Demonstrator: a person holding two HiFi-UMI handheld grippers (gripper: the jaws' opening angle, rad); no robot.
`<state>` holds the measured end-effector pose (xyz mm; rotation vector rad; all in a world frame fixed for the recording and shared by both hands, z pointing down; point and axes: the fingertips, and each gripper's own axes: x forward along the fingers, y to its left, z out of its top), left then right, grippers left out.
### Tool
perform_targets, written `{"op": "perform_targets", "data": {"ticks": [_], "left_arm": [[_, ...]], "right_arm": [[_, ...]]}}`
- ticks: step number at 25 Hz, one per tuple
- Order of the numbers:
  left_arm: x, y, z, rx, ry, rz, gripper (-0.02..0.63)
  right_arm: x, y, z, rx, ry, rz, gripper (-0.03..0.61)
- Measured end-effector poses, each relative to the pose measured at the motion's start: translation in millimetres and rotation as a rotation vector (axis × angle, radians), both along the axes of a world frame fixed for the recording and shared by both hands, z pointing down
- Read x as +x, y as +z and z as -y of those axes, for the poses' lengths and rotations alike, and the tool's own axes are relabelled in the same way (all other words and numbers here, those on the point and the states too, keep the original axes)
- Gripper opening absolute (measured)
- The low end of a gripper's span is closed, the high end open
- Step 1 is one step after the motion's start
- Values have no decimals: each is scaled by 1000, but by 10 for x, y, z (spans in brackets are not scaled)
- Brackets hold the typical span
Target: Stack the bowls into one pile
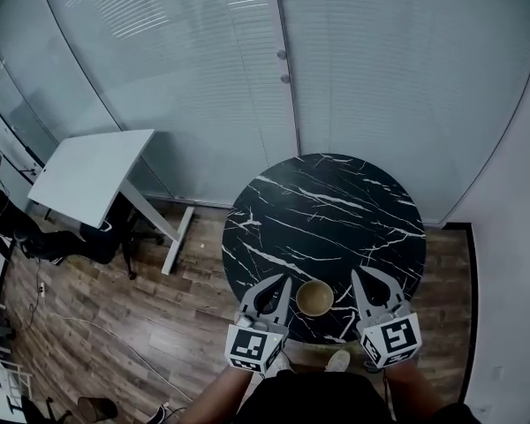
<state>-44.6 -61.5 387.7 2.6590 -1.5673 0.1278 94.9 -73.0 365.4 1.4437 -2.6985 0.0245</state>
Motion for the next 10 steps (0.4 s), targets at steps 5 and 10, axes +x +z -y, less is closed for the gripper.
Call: {"op": "perform_targets", "data": {"ticks": [5,10], "left_arm": [[-34,-9,-30,-2,-8,6,14],[-40,47,-34,-15,-10,6,14]], "right_arm": [[-33,-9,-1,-24,-23,35,6],[-14,5,27,-27,-22,28,5]]}}
